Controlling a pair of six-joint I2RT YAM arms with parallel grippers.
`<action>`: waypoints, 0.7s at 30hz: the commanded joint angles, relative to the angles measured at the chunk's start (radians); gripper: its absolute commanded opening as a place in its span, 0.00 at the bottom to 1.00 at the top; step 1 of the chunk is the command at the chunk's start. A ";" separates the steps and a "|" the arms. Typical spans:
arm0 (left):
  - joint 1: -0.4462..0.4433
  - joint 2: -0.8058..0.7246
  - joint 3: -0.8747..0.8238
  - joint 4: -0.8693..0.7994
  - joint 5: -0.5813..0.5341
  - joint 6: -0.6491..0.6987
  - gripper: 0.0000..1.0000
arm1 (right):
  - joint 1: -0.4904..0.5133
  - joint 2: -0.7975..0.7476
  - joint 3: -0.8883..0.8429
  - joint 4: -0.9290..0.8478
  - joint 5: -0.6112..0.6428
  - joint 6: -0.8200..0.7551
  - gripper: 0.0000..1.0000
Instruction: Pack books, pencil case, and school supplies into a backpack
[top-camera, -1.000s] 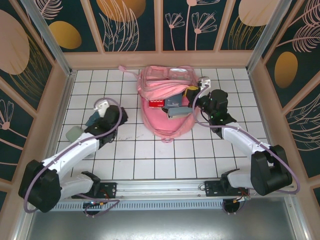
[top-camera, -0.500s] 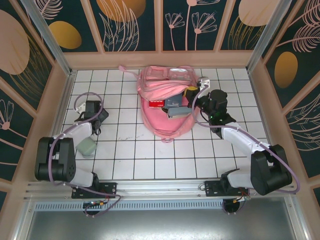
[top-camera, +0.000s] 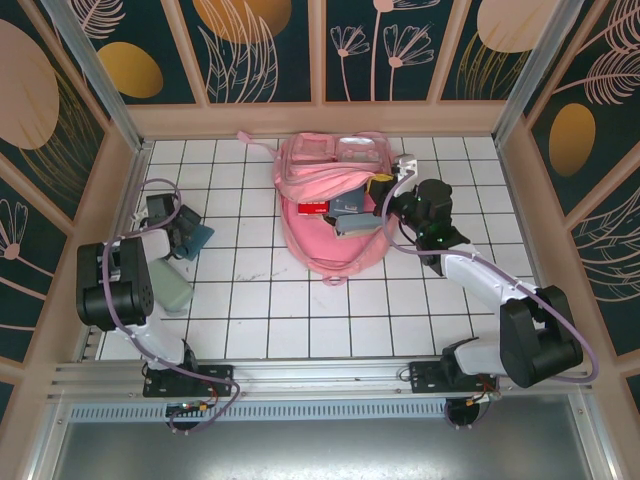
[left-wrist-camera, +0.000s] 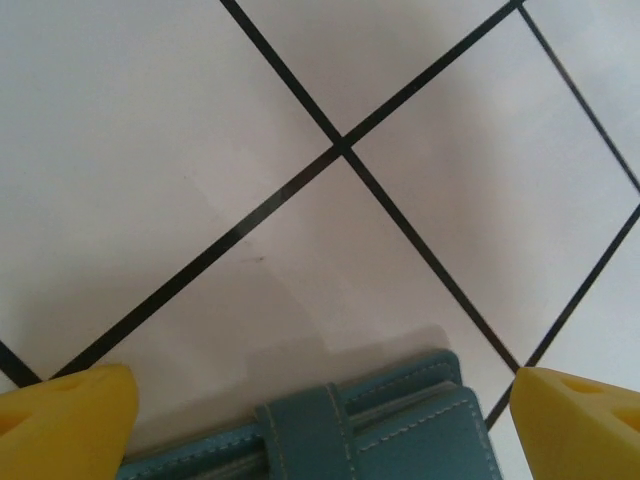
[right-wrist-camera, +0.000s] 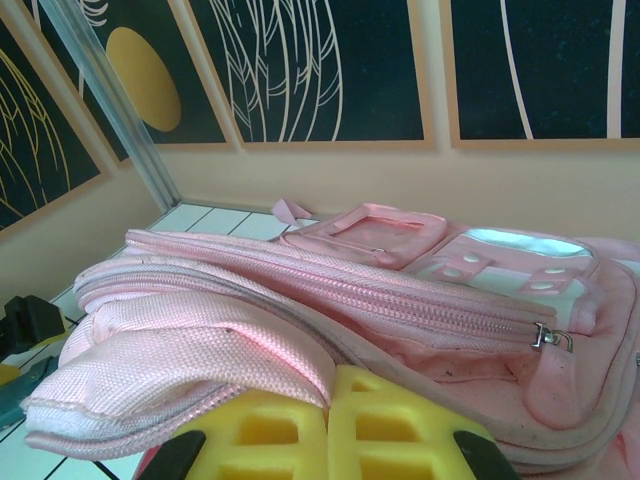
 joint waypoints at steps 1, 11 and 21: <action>-0.002 -0.027 -0.055 0.078 0.182 -0.034 0.94 | 0.008 -0.004 0.038 0.094 -0.022 0.021 0.00; -0.071 -0.164 -0.217 0.124 0.310 -0.064 0.90 | 0.015 0.000 0.039 0.099 -0.026 0.030 0.00; -0.208 -0.140 -0.115 -0.128 -0.035 0.057 0.92 | 0.028 -0.006 0.042 0.092 -0.018 0.024 0.00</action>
